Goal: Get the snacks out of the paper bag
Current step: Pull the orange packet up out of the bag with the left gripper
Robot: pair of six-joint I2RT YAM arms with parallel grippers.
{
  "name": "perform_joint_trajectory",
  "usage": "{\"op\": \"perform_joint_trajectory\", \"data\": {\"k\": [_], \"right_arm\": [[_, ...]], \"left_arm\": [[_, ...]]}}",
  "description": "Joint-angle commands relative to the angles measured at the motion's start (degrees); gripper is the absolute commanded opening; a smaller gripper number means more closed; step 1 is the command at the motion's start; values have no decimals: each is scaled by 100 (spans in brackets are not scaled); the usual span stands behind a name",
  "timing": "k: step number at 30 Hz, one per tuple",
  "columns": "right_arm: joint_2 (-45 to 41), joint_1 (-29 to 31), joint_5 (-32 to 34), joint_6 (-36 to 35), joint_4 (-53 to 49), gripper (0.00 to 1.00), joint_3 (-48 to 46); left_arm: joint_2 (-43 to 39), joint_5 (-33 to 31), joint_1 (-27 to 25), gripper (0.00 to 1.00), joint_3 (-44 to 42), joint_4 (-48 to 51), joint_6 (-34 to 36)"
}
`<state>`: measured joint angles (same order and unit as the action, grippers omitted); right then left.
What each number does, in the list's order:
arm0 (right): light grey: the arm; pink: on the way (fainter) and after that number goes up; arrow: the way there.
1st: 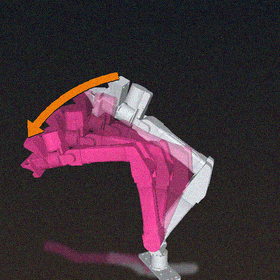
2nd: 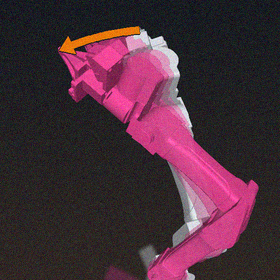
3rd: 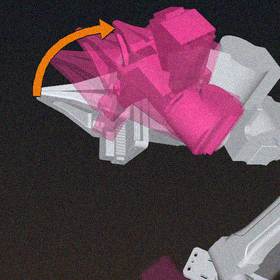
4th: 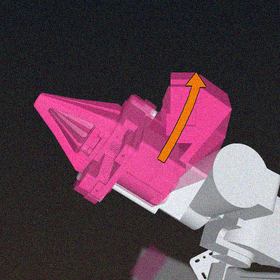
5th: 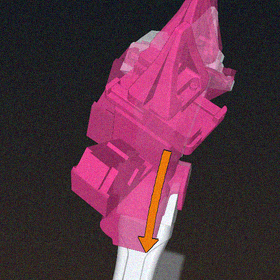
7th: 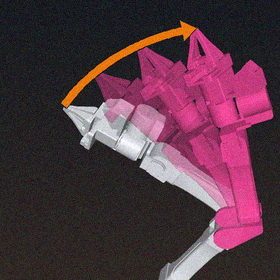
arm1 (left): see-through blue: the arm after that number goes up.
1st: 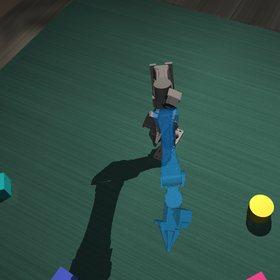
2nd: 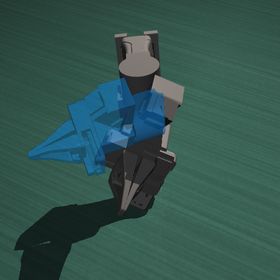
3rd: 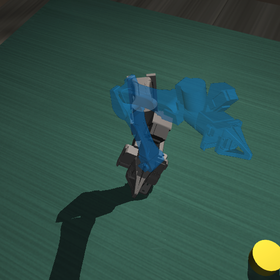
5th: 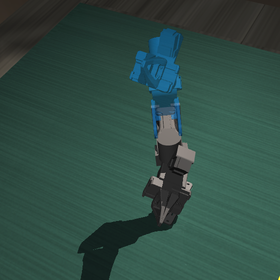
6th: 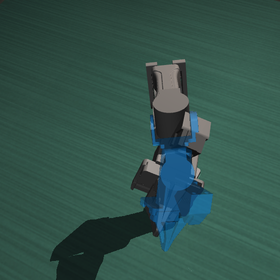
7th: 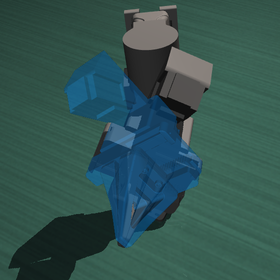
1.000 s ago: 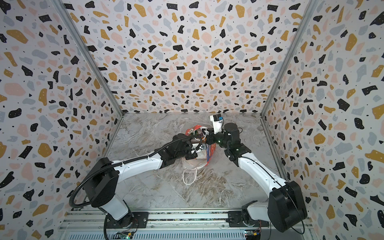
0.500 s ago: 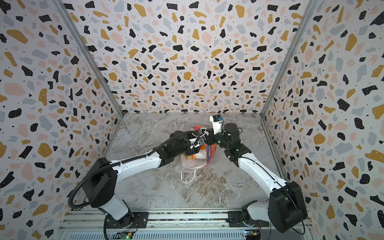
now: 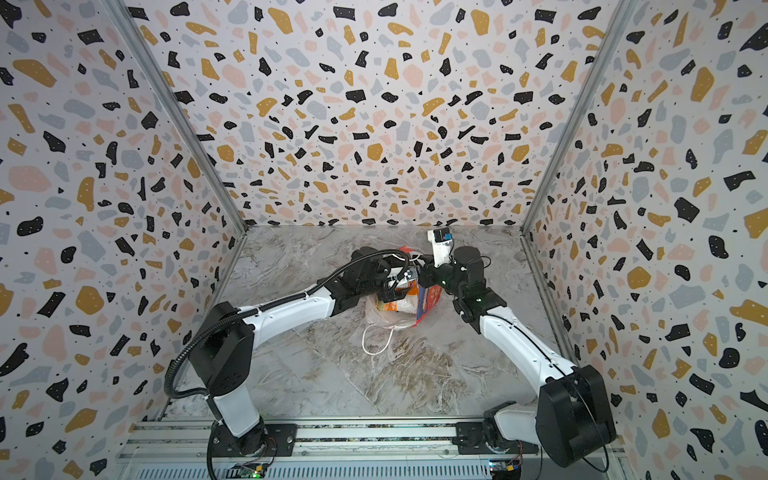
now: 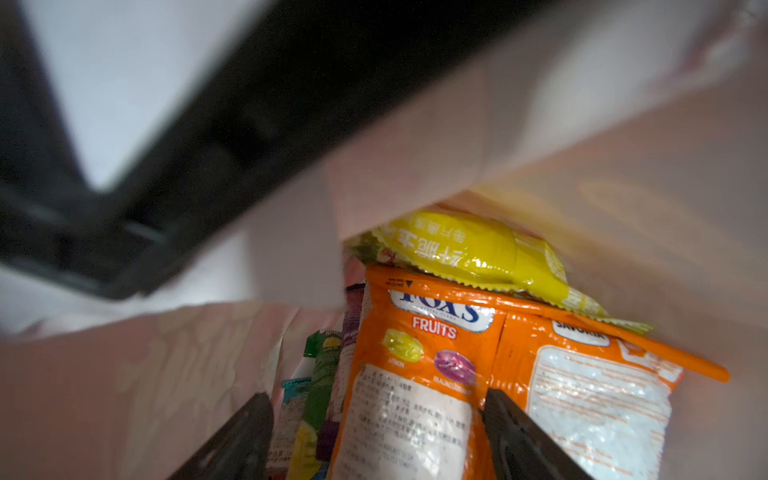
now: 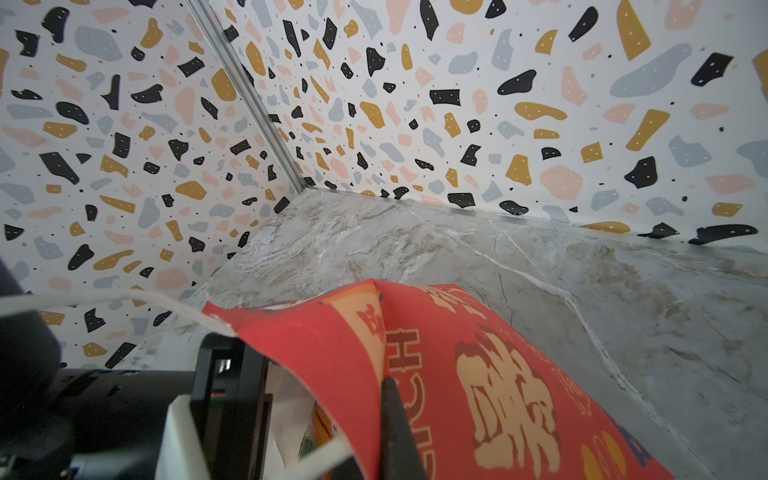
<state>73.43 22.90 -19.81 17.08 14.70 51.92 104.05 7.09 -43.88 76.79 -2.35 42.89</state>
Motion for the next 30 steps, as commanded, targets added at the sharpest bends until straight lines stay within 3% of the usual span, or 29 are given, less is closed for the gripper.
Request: {"op": "perform_joint_trajectory", "data": {"k": [1, 6, 17, 30], "right_arm": [[-278, 272, -739, 168, 555, 0, 123], [-335, 266, -614, 172, 530, 0, 115], [-315, 86, -497, 310, 323, 0, 326], [-367, 40, -670, 313, 359, 0, 312]], "left_arm": [[561, -43, -164, 81, 210, 443, 185], [272, -193, -161, 78, -335, -376, -47], [-298, 58, -173, 68, -1044, -686, 330], [-376, -341, -172, 73, -1026, -1098, 413]]}}
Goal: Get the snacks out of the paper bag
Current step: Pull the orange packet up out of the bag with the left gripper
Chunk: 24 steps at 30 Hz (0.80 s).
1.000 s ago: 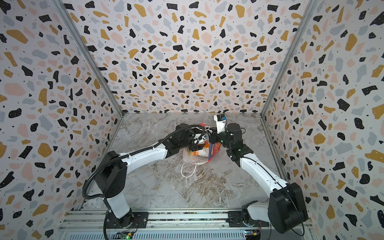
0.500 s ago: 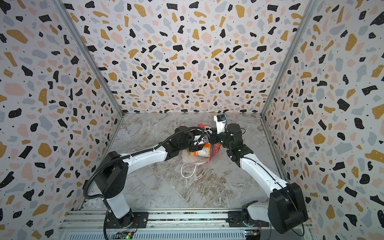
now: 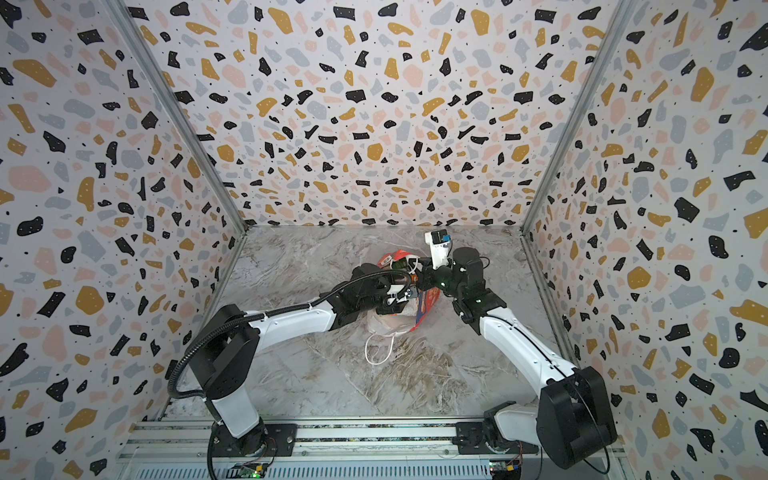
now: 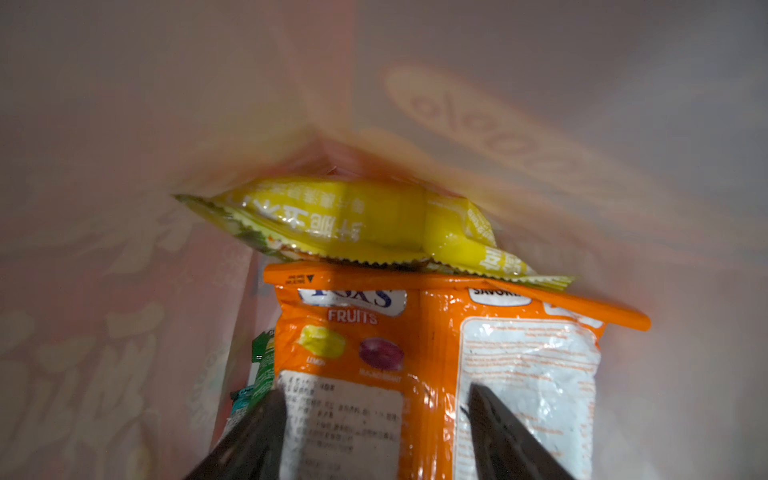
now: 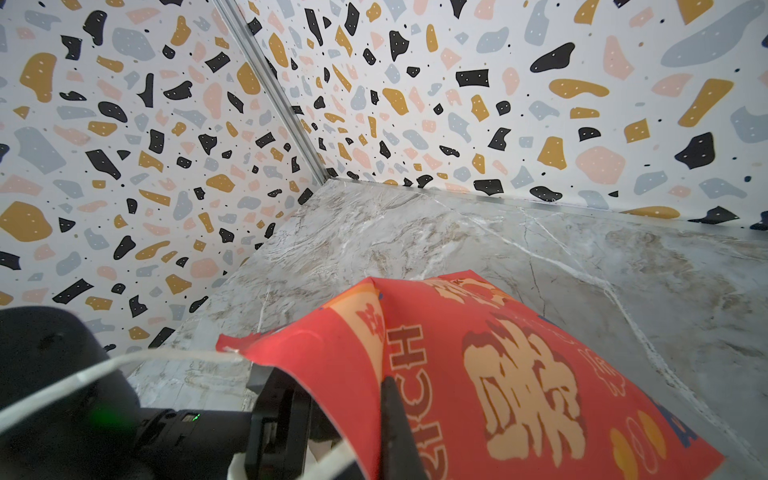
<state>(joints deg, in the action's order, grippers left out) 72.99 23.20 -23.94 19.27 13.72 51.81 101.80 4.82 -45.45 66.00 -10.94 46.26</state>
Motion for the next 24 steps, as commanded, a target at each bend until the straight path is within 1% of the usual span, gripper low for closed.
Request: {"op": "perform_joint_trajectory", "data": {"k": [1, 3, 7, 10, 12, 15, 18, 19, 20, 24], "right_arm": [[-323, 9, -285, 91, 465, 0, 328], [-313, 9, -313, 71, 445, 0, 359], [-312, 9, -425, 81, 499, 0, 314], [-304, 5, -444, 93, 501, 0, 311], [-303, 9, -461, 84, 510, 0, 327], [-296, 8, -481, 116, 555, 0, 278], [-277, 9, -466, 106, 525, 0, 320], [-293, 8, -462, 104, 515, 0, 331], [-307, 10, -446, 87, 524, 0, 325], [-334, 9, -363, 102, 550, 0, 269]], "left_arm": [[-150, -42, -16, 73, 72, -287, 69], [-73, -25, -16, 75, 150, -304, 74], [328, -60, -16, 74, 525, -23, 170], [571, -24, -16, 68, 704, 102, 206], [710, -33, -16, 58, 777, 158, 225], [905, -46, -7, 39, 886, 230, 229], [1026, -33, -2, 13, 1023, 429, 199], [1028, -52, -7, 6, 1037, 456, 181], [1003, -77, -8, 0, 1030, 469, 182], [653, -32, -5, 0, 834, 296, 70]]}}
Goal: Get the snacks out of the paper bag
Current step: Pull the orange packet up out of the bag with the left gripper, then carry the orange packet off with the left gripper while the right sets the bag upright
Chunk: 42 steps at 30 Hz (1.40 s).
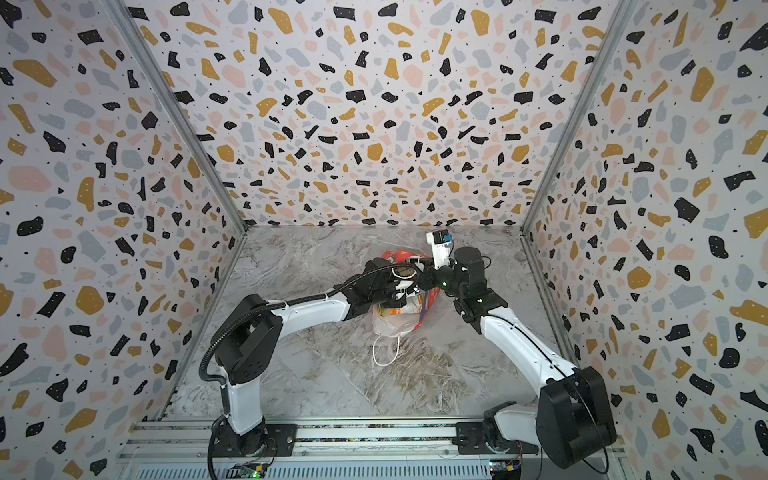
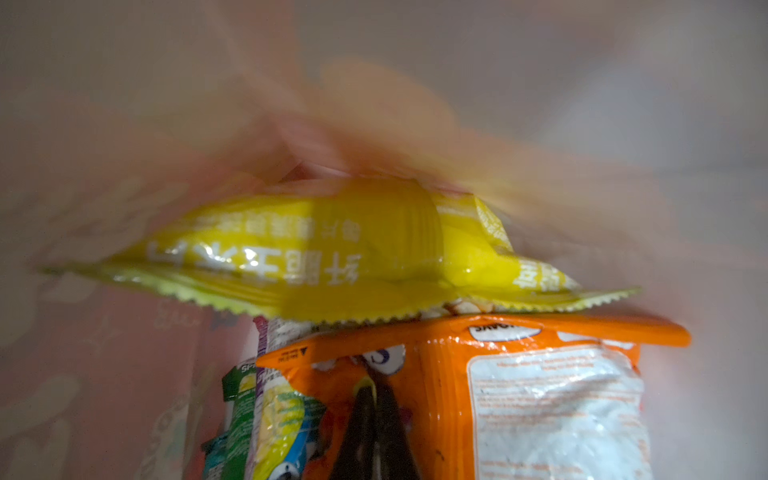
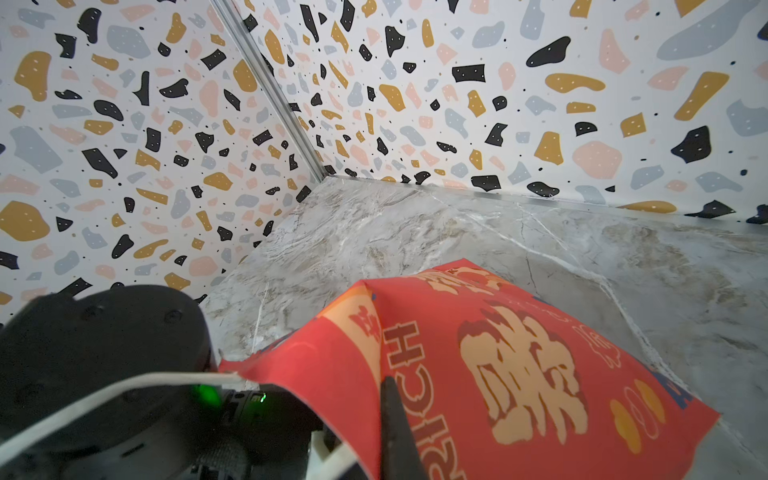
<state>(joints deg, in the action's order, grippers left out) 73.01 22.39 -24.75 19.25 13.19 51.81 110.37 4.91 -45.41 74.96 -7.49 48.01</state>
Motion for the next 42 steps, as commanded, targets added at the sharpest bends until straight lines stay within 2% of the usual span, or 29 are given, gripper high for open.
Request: {"op": "perform_joint_trajectory", "data": {"k": [1, 10, 18, 26, 29, 33, 40, 42], "right_arm": [[-329, 90, -259, 99, 587, 0, 286], [-323, 79, -109, 100, 559, 0, 272], [-290, 72, -108, 98, 593, 0, 258], [-173, 48, -122, 119, 405, 0, 489], [-17, -29, 104, 260, 101, 0, 725], [337, -310, -12, 430, -219, 0, 1124], [1311, -859, -409, 268, -506, 0, 1928], [1589, -974, -475, -6, -705, 5, 2210]], "left_arm": [[-329, 11, -6, 0, -105, -51, -123], [-1620, 341, -16, 0, -1010, -910, -800], [-2798, 344, -114, 0, -1844, -1386, -1270], [-4272, 360, -126, 0, -2300, -1989, -2173], [-4829, 55, -110, 0, -2449, -2231, -2585], [-5325, -501, -5, 0, -2385, -2138, -3029], [-5478, -1687, 542, 0, -2275, -1779, -3698], [-5437, -1785, 898, 0, -2297, -1664, -3939]]}}
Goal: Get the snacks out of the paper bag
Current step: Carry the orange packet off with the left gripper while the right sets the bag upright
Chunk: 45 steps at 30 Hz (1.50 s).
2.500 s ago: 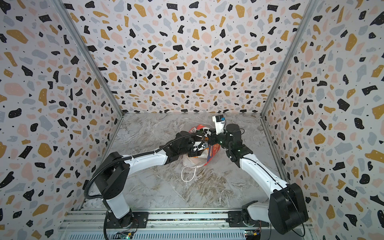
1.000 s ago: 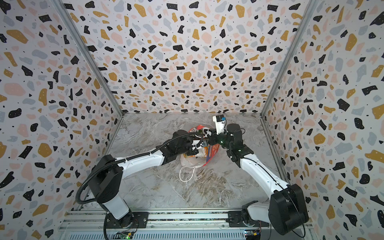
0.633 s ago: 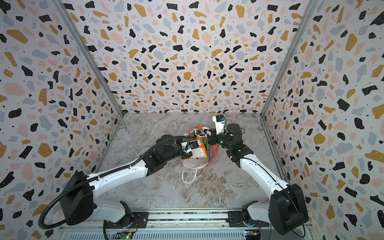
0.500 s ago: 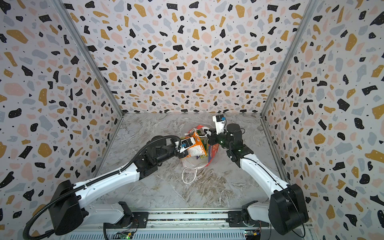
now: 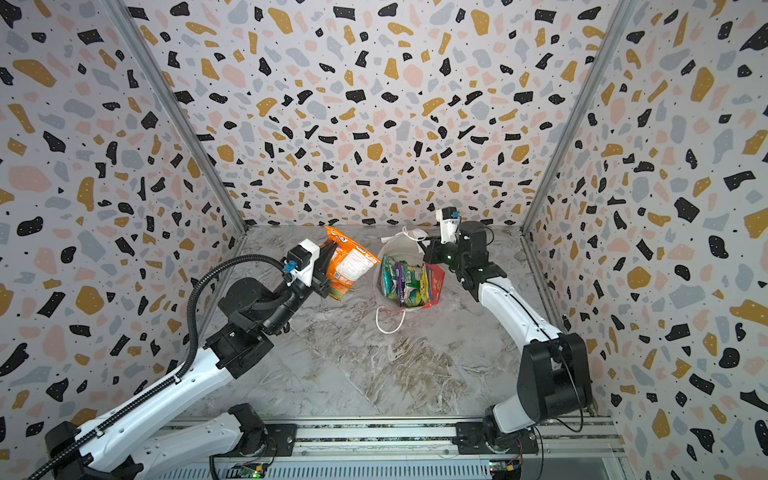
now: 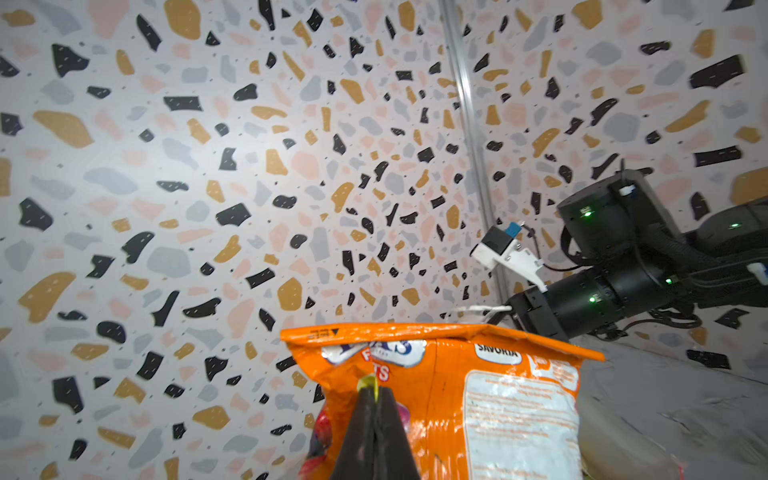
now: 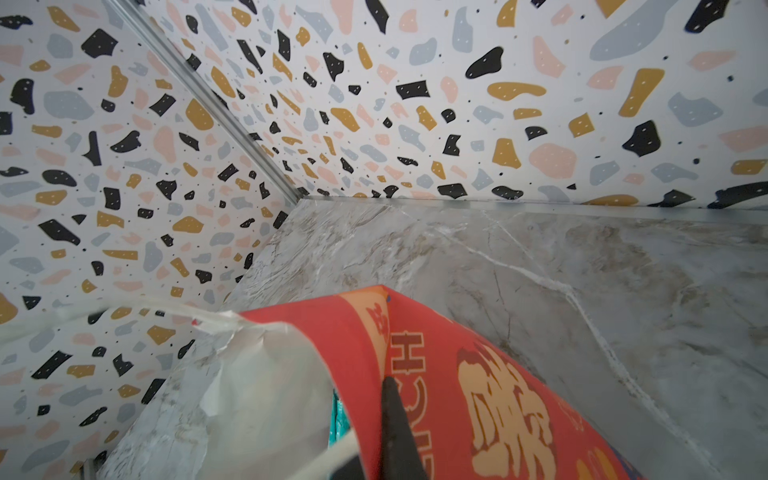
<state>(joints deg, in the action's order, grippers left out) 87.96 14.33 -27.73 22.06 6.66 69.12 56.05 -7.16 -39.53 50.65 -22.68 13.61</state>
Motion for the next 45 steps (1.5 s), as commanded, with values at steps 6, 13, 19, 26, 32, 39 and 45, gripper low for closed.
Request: {"op": "perform_joint_trajectory", "data": {"k": [6, 13, 19, 26, 32, 39, 45], "right_arm": [[689, -364, -199, -658, -611, 29, 1298], [759, -455, 853, -792, -1075, 68, 2017], [1027, -649, 1200, -848, -2187, 73, 2817], [1437, -659, 1006, -1157, -2884, 73, 2929], [1723, -648, 786, -1288, -3036, 70, 3103], [1910, -591, 809, -1111, -3067, 57, 3202], [2086, -565, 1084, -949, -3066, 51, 3287]], "left_arm": [[359, -477, 1070, 0, -282, -283, -921], [571, -459, 1173, 0, -592, -685, -827], [631, -577, 1255, 0, -568, -701, -677], [1118, -714, 1816, 0, -11, 85, -1283], [1709, -786, 2249, 0, 294, 764, -2297], [2489, -719, 2717, 0, 468, 1039, -2942], [2868, -551, 2779, 0, 455, 870, -2909]]}}
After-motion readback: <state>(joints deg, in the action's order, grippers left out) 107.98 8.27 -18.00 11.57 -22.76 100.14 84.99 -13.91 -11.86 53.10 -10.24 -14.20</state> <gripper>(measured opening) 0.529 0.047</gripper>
